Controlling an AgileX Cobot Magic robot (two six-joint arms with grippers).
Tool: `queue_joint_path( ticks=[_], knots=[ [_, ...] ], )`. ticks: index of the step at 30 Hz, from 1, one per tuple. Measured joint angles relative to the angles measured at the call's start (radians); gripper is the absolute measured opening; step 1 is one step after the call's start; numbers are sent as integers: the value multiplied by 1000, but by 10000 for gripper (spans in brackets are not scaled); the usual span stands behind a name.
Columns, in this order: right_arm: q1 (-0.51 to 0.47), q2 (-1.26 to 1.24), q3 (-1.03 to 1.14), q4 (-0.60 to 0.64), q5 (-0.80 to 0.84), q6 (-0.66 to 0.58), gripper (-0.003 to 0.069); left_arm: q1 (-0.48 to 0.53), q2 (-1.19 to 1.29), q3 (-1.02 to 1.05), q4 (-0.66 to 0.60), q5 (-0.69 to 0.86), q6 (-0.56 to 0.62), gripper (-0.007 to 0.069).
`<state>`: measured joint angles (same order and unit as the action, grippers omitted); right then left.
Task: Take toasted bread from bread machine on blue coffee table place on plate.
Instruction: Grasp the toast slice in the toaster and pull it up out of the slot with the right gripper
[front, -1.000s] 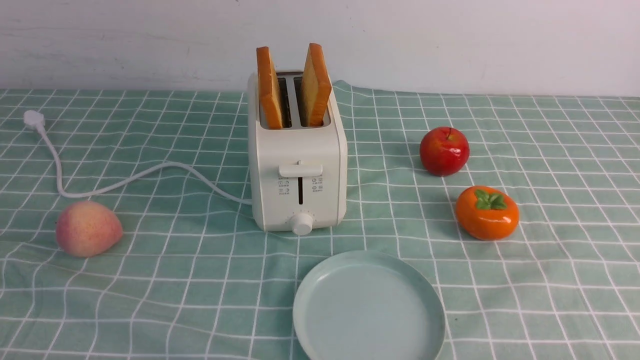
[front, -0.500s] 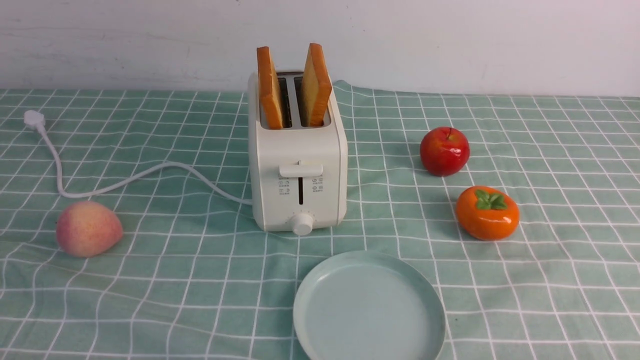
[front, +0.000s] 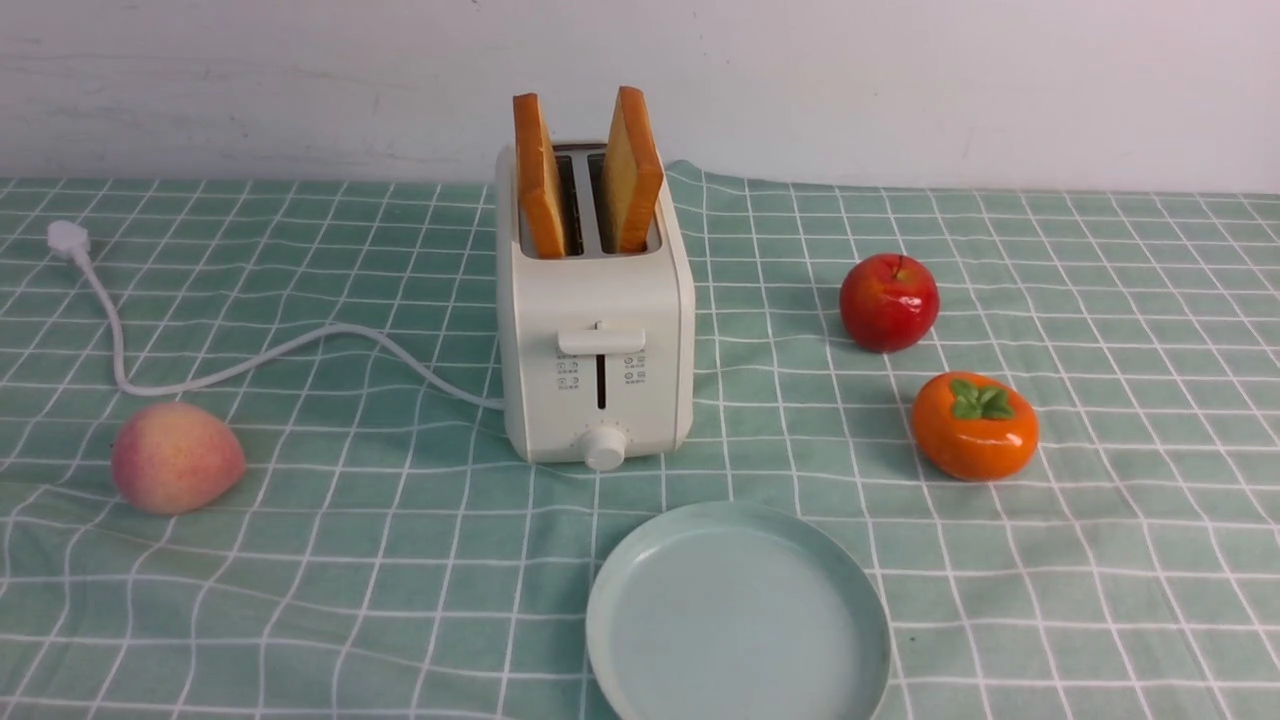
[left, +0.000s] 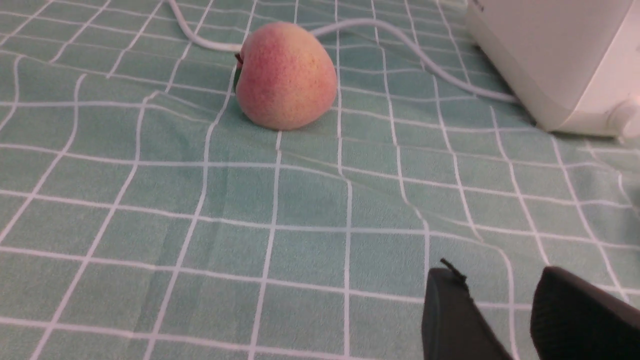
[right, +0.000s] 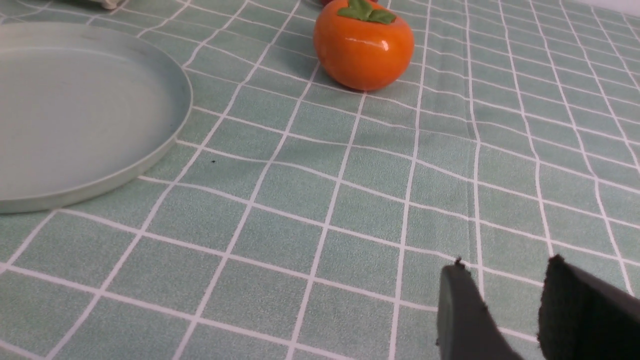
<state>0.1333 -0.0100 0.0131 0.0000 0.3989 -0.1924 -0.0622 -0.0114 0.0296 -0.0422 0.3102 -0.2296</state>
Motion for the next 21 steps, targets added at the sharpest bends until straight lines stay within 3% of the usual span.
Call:
queue_joint_path(
  ticks=[7,12,16,21],
  knots=[
    [0,0,2,-13,-29,0,240,0,0,0,-7,-71,-13,239],
    [0,0,12,9,-143,0,240,0,0,1,-4,-73,-13,238],
    [0,0,12,52,-377,0,240,0,0,1,1,-73,-13,237],
    [0,0,12,56,-550,0,240,0,0,1,2,-89,-13,237]
  ],
)
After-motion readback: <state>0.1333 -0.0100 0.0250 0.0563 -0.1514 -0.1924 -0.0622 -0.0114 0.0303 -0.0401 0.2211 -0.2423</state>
